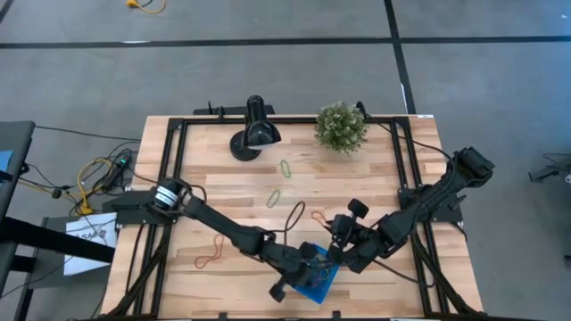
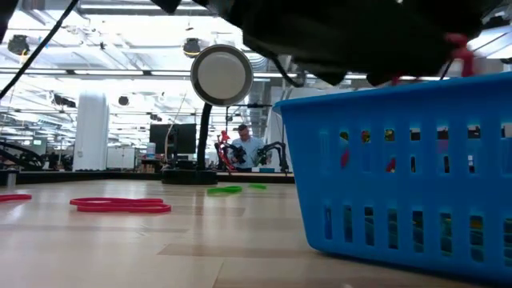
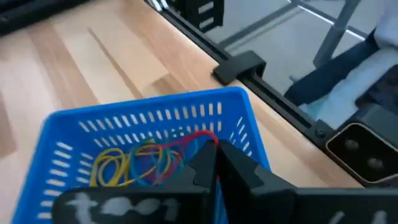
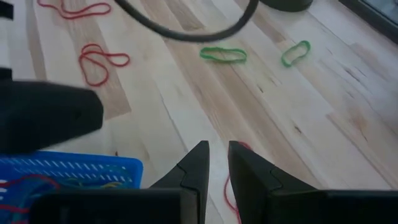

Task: Pick and place items into bin
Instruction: Put the red rubber band into the blue bin

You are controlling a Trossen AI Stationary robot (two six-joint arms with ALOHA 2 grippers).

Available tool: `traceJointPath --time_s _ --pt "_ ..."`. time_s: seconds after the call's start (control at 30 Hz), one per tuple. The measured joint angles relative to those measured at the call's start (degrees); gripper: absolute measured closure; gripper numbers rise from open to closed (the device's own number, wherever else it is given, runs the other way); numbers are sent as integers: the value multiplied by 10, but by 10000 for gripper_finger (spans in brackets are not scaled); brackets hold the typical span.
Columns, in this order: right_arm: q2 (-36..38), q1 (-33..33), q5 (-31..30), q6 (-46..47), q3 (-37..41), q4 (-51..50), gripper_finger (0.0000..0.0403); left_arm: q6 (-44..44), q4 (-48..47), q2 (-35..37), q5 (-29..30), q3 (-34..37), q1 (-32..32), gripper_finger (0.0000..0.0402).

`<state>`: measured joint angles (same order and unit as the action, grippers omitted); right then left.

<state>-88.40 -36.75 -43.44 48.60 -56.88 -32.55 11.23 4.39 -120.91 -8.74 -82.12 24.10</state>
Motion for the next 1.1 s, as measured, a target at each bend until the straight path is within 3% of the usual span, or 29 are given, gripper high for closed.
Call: traceJointPath --time_s 0.37,0.57,0.7,0.8,0.93,1.1 --pt "0 0 5 9 0 -2 349 5 -45 -9 56 -14 -1 370" --pt "0 6 52 60 0 -2 349 6 -50 -9 77 -14 -1 329" --pt "0 14 114 69 0 -2 349 -5 -58 -9 125 -14 1 307" --pt "0 12 117 70 0 -2 349 -1 -89 1 161 -14 3 298" --pt "0 12 117 70 0 0 349 -11 -179 57 206 -14 4 294" --pt "0 12 119 66 0 -1 349 -24 -334 186 263 -14 4 294"
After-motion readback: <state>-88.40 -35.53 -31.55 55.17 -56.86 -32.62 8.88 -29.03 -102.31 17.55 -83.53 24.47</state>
